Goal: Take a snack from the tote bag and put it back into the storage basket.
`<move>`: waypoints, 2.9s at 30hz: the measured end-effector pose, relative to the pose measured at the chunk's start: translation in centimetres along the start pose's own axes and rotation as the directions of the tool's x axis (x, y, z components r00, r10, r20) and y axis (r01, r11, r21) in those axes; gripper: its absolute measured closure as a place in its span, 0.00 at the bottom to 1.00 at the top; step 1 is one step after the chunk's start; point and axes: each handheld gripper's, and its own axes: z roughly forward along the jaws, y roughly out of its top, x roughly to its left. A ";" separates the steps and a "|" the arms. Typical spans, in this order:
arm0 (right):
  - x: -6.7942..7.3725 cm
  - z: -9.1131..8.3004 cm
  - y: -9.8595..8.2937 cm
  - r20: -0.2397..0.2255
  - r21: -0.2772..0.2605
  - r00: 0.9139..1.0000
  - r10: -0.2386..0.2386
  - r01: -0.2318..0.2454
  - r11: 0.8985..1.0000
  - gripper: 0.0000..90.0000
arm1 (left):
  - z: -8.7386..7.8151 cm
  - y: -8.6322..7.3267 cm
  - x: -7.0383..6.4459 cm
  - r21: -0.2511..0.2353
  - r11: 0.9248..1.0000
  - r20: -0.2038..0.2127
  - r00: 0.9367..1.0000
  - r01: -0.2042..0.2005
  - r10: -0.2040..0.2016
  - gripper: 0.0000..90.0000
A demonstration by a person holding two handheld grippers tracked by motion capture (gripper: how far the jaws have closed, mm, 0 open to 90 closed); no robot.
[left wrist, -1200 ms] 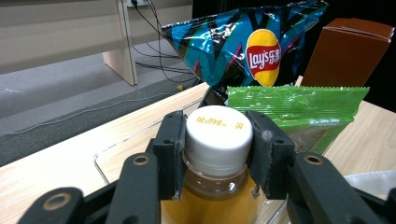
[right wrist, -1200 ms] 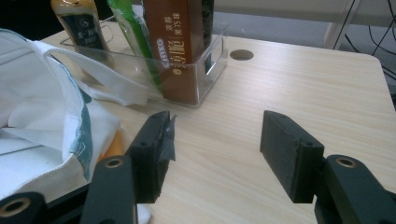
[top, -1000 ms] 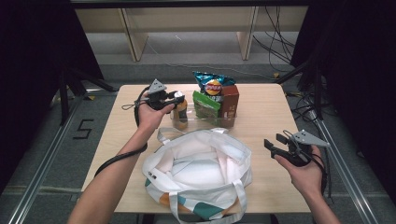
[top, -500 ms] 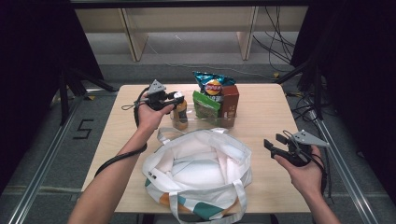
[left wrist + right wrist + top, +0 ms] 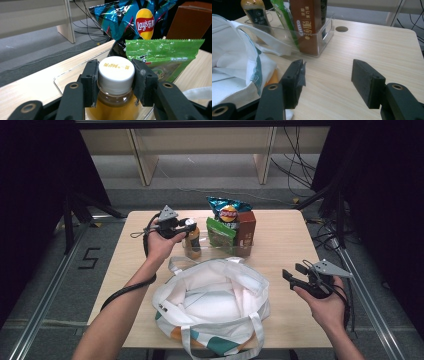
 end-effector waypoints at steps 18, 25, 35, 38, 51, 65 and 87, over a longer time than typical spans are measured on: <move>0.1 -0.1 0.0 0.003 0.009 1.000 0.019 -0.019 1.000 0.49 | -0.1 -0.3 0.1 -0.010 0.997 -0.020 0.997 0.074 -0.074 0.45; 0.0 0.0 0.0 0.000 0.011 1.000 0.004 -0.004 1.000 0.49 | -1.0 -0.2 -0.1 -0.006 0.996 -0.043 0.995 0.091 -0.091 0.36; 0.1 0.1 0.0 -0.012 0.008 1.000 -0.005 0.005 1.000 0.49 | -2.4 -0.1 0.0 -0.008 0.994 -0.049 0.993 0.107 -0.107 0.32; 0.2 -0.1 0.1 0.000 0.013 1.000 0.015 -0.015 1.000 0.49 | -3.1 0.0 0.1 -0.009 0.993 -0.057 0.992 0.114 -0.115 0.32; 0.4 -0.1 0.1 0.001 0.022 0.999 0.034 -0.034 0.999 0.49 | -5.8 -0.6 0.2 -0.023 0.991 -0.075 0.988 0.132 -0.133 0.32; 0.6 0.0 0.1 -0.009 0.006 0.999 0.042 -0.042 0.999 0.49 | -8.6 -1.7 -1.2 -0.041 0.988 -0.048 0.988 0.148 -0.150 0.32; 0.4 0.1 0.1 -0.005 0.003 1.000 -0.002 0.003 1.000 0.49 | -12.1 -4.4 -4.1 -0.042 0.990 0.019 0.991 0.137 -0.136 0.32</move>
